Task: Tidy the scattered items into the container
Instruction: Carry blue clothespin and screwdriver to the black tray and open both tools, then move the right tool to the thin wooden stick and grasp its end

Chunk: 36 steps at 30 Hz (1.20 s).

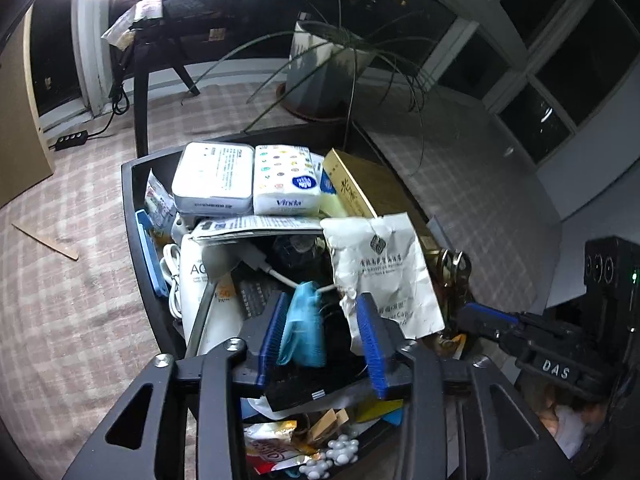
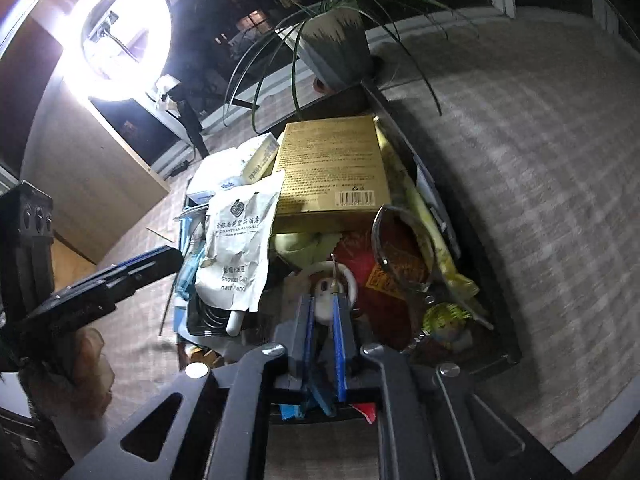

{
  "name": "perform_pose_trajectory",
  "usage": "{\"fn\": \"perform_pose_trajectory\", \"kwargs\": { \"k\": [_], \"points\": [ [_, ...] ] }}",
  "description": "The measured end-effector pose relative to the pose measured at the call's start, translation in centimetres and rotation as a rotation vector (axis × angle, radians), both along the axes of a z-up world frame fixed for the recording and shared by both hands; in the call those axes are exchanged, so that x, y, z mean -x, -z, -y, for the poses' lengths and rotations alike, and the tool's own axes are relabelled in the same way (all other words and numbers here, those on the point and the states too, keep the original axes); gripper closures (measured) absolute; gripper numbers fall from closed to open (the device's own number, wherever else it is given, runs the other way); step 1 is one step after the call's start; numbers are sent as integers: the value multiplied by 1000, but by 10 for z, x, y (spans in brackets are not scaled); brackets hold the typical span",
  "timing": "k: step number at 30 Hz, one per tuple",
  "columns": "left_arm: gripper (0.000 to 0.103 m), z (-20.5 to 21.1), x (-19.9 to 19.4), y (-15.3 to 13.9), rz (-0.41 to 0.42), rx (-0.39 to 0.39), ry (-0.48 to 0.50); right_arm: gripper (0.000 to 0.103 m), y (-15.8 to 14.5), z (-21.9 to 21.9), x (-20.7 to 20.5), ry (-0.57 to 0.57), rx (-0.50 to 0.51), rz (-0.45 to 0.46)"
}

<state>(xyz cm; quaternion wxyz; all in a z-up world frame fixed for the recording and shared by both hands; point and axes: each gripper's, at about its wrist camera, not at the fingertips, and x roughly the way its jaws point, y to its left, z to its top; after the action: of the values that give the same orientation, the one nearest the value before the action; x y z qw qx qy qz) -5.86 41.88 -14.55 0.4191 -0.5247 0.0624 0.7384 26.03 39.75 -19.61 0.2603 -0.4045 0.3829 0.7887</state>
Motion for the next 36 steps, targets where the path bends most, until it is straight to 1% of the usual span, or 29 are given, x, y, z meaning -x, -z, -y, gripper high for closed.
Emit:
{"fn": "perform_pose_trajectory", "kwargs": {
  "k": [1, 3, 9, 13, 16, 20, 22, 26, 28, 32, 36],
  "points": [
    [63, 3, 1, -2, -4, -3, -7, 87, -2, 1, 0, -4, -5, -7],
    [63, 12, 8, -4, -14, -4, -31, 87, -6, 2, -2, 1, -11, -14],
    [64, 47, 38, -4, -6, 1, -109, 87, -10, 8, -7, 13, -11, -18],
    [64, 80, 58, 0, -9, 17, -166, 87, -18, 15, 4, -17, -38, -14],
    [64, 116, 73, 5, -10, 32, -227, 87, -23, 20, 20, -52, -51, -23],
    [64, 161, 83, 14, -11, 61, -296, 87, -29, 32, 59, -139, -69, -20],
    [64, 183, 87, 18, -11, 74, -328, 87, -31, 41, 84, -201, -77, -13],
    [64, 230, 89, 24, -21, 107, -395, 87, -33, 67, 149, -344, -111, 15],
    [64, 248, 87, 26, -29, 121, -423, 87, -31, 78, 180, -405, -114, 27],
    [64, 284, 82, 30, -34, 143, -469, 86, -20, 98, 246, -513, -89, 46],
    [64, 315, 78, 32, -37, 162, -508, 87, -6, 117, 303, -595, -77, 83]
  ]
}}
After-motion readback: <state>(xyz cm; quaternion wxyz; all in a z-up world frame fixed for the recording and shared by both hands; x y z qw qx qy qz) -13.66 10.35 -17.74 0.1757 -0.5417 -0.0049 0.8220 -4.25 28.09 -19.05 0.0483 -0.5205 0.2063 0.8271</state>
